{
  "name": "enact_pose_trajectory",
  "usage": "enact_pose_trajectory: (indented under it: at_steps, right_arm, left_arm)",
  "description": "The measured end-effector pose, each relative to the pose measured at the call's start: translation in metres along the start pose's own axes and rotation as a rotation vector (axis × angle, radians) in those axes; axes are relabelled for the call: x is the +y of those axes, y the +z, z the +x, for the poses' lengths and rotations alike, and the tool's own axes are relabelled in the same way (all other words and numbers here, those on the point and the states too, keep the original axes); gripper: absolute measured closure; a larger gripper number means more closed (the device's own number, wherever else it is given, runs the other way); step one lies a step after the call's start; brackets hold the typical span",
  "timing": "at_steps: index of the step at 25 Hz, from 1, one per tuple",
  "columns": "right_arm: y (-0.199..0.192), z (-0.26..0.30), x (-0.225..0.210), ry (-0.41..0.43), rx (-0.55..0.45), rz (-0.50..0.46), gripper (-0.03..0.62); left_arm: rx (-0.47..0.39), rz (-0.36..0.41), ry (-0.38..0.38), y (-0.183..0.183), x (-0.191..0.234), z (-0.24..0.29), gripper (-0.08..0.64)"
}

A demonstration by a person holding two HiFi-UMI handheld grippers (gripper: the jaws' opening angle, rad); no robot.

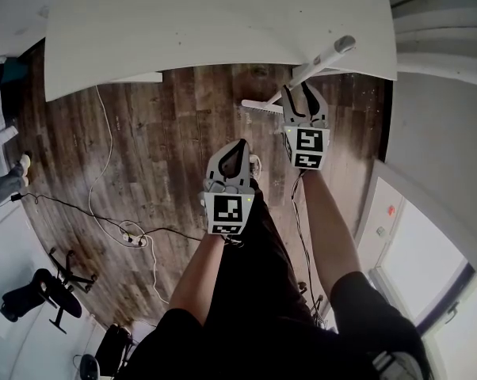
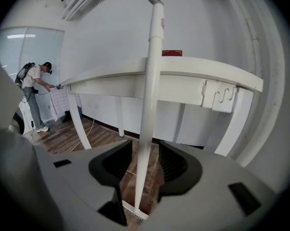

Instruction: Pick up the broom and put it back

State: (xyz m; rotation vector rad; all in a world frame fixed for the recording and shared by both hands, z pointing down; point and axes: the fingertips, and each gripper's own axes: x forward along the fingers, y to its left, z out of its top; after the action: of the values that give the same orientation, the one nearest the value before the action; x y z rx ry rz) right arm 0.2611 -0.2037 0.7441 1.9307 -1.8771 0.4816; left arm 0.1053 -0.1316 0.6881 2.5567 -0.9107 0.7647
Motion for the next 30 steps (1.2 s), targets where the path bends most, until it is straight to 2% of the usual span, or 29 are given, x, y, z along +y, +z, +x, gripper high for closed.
enact_pose_trajectory:
  at_steps: [6, 9, 12, 14, 16, 23, 30]
  right_arm:
    - [-0.005, -0.037, -0.003, -0.057, 0.019, 0.003, 0.420]
    - [-0.004, -0.061, 0.001, -0.093, 0.022, 0.018, 0.429]
    - [0.001, -0.086, 0.012, -0.127, 0.031, 0.009, 0.513]
    - [0.013, -0.101, 0.021, -0.129, 0.013, -0.018, 0.557]
    - [0.025, -0.120, 0.032, -0.122, -0.007, -0.017, 0.569]
    - [0.079, -0.197, 0.078, -0.131, -0.085, 0.051, 0.571]
    - [0.129, -0.278, 0.102, -0.193, -0.160, 0.012, 0.571]
  left_arm:
    - [-0.030, -0.052, 0.013, 0.012, 0.002, -0.020, 0.560]
    - [-0.048, -0.047, 0.013, 0.019, 0.003, -0.030, 0.560]
    - [-0.062, -0.034, 0.001, 0.026, 0.002, -0.042, 0.560]
    - [-0.077, -0.023, -0.006, 0.033, 0.000, -0.052, 0.559]
    - [-0.088, -0.008, -0.016, 0.037, -0.004, -0.064, 0.560]
    - [-0.128, -0.018, -0.038, 0.059, -0.011, -0.119, 0.560]
    - [-0.185, -0.023, -0.074, 0.077, -0.027, -0.186, 0.560]
